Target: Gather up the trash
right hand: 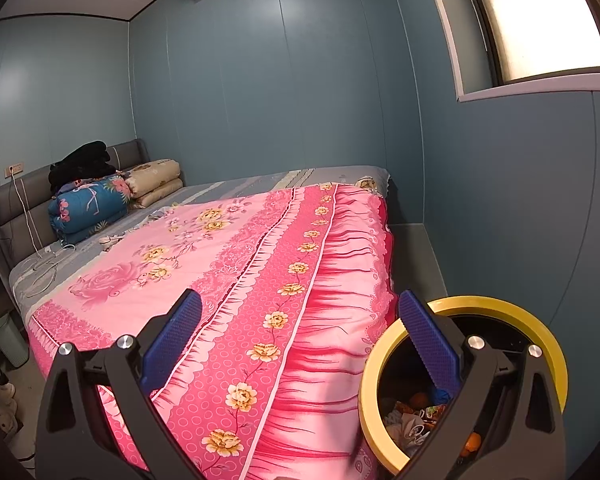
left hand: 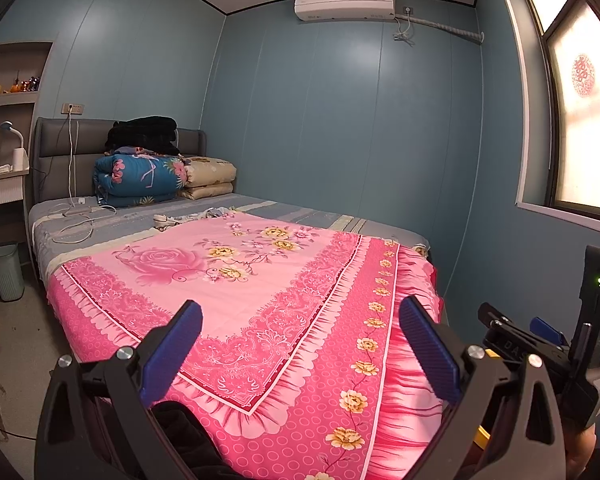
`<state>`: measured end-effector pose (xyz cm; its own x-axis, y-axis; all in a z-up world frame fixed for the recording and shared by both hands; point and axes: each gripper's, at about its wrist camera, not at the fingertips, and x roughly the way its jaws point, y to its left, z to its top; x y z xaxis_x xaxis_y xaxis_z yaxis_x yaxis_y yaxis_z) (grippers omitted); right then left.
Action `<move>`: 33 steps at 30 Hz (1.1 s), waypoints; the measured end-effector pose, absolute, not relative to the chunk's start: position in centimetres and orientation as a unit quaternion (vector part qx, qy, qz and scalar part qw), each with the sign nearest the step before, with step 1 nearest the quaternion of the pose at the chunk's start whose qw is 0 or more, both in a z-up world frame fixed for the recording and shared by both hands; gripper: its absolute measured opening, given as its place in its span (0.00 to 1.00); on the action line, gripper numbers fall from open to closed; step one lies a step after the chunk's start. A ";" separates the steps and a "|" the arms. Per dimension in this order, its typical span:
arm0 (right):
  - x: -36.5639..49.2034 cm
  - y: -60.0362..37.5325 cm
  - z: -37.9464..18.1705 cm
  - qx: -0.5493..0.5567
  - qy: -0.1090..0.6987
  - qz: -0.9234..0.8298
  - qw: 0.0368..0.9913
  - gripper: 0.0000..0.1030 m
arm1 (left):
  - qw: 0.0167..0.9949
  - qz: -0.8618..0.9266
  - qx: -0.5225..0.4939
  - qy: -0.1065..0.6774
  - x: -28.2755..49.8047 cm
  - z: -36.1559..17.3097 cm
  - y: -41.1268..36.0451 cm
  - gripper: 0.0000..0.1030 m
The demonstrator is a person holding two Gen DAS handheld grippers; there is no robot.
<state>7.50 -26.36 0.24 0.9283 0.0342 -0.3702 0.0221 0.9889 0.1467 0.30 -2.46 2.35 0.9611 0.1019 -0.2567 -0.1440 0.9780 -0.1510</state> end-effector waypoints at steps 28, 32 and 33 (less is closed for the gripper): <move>7.6 -26.3 0.0 0.078 0.194 -0.001 0.978 0.92 | 0.986 0.054 -0.081 0.136 0.4 2.1 -2.5 0.92; 7.6 -26.3 0.0 0.078 0.195 -0.001 0.978 0.92 | 0.986 0.052 -0.081 0.138 0.5 2.0 -2.5 0.92; 7.6 -26.3 0.0 0.078 0.195 -0.001 0.978 0.92 | 0.986 0.051 -0.082 0.139 0.5 2.0 -2.5 0.92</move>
<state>7.60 -26.28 0.03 0.9243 0.0281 -0.3807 0.0323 0.9880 0.1513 0.49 -2.51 2.01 0.9562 0.0787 -0.2819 -0.1243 0.9812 -0.1475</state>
